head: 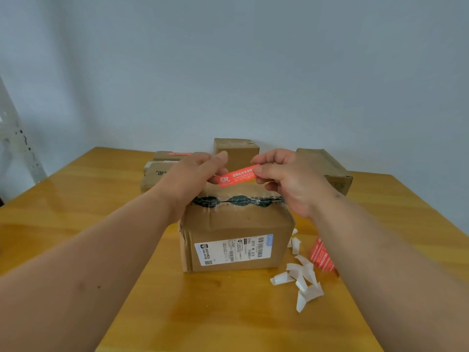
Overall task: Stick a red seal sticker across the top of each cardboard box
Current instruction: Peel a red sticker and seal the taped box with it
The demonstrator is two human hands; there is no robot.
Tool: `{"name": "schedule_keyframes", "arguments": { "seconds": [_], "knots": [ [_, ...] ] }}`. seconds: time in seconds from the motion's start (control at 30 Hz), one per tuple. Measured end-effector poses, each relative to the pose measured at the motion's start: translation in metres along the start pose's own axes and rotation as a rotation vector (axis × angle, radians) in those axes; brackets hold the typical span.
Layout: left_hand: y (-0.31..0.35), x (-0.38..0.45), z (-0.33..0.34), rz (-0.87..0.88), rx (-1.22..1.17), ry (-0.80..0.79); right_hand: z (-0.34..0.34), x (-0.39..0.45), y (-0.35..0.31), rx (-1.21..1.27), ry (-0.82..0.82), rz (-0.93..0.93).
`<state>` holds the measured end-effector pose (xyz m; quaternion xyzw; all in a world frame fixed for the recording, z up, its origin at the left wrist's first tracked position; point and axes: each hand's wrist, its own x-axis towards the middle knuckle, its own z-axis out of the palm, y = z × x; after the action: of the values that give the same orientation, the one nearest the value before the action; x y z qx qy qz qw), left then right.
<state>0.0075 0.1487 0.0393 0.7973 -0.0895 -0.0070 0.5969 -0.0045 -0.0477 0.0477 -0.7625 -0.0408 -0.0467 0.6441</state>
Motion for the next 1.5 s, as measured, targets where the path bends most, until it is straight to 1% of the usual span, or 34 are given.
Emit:
{"name": "schedule_keyframes", "arguments": {
  "seconds": [0.1, 0.17, 0.23, 0.33, 0.47, 0.57, 0.63, 0.73, 0.83, 1.0, 1.13, 1.37, 1.5],
  "knots": [
    [0.004, -0.003, 0.000, 0.030, 0.079, -0.066, 0.002, -0.003, -0.003, -0.017, -0.008, -0.007],
    [0.006, -0.003, 0.000, 0.034, 0.085, -0.068, 0.003, -0.006, -0.005, -0.064, 0.003, -0.001],
    [0.009, -0.004, -0.001, 0.029, 0.129, -0.050, 0.005, -0.008, -0.007, -0.160, 0.021, 0.009],
    [0.015, -0.004, 0.000, 0.021, 0.267, -0.052, 0.011, -0.011, -0.008, -0.308, 0.035, 0.037],
    [0.024, 0.001, 0.000, -0.102, 0.166, -0.109, 0.019, -0.009, -0.009, -0.454, 0.103, 0.011],
    [0.024, 0.004, -0.003, -0.154, 0.114, -0.115, 0.017, -0.009, -0.011, -0.465, 0.085, -0.007],
    [0.023, 0.006, -0.003, -0.184, 0.154, -0.132, 0.016, -0.011, -0.010, -0.480, 0.047, 0.010],
    [0.021, 0.007, 0.002, -0.224, 0.292, -0.147, 0.017, -0.010, -0.008, -0.563, 0.022, 0.030],
    [0.020, 0.010, 0.007, -0.197, 0.428, -0.131, 0.019, -0.007, -0.007, -0.676, -0.007, 0.035],
    [0.020, 0.012, 0.014, -0.139, 0.625, -0.177, 0.018, -0.005, -0.007, -0.769, -0.040, 0.049],
    [0.020, 0.010, 0.019, -0.107, 0.665, -0.179, 0.017, -0.005, -0.003, -0.818, -0.048, 0.015],
    [0.021, 0.010, 0.022, -0.100, 0.701, -0.184, 0.020, -0.003, 0.003, -0.933, -0.076, -0.052],
    [0.020, 0.011, 0.024, -0.126, 0.774, -0.198, 0.020, -0.003, 0.006, -0.962, -0.084, -0.082]
  ]
}}
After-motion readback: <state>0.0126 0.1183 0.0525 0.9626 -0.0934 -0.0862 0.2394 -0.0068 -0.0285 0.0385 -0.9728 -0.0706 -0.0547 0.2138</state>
